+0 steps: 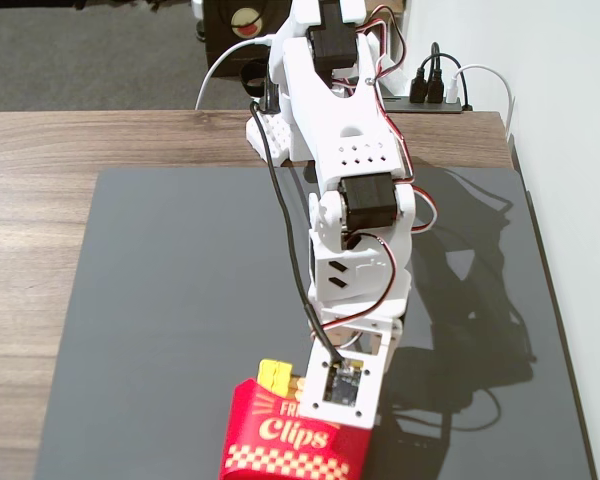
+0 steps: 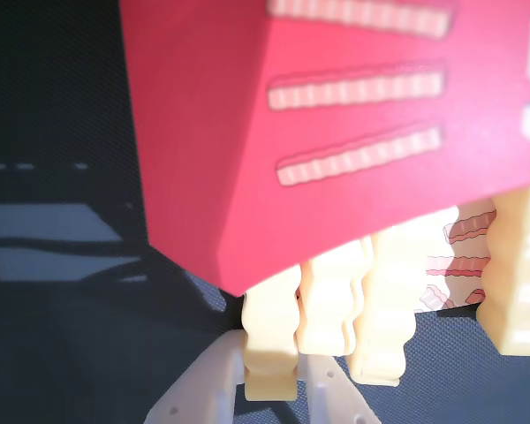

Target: Grab a fry

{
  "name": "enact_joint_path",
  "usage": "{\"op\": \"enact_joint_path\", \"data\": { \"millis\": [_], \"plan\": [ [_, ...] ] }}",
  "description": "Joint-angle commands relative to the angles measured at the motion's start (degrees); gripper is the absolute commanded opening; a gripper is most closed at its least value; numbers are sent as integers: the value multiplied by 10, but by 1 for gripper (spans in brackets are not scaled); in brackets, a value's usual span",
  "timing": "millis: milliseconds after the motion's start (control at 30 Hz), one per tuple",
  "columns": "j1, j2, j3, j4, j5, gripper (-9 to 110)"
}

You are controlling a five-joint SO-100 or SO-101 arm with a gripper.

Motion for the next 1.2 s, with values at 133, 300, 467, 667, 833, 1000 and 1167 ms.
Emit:
{"op": "enact_joint_path", "data": {
  "millis": [133, 300, 467, 667, 833, 1000, 1167],
  "plan": [
    [-1, 18, -21, 34, -11, 1],
    [2, 59, 21, 46, -25, 1],
    [7, 120, 111, 26, -34, 1],
    [4, 217, 263, -22, -39, 1],
    [4, 306, 370, -39, -40, 1],
    [0, 404, 469, -38, -40, 1],
    [2, 511, 538, 4, -40, 1]
  ]
}}
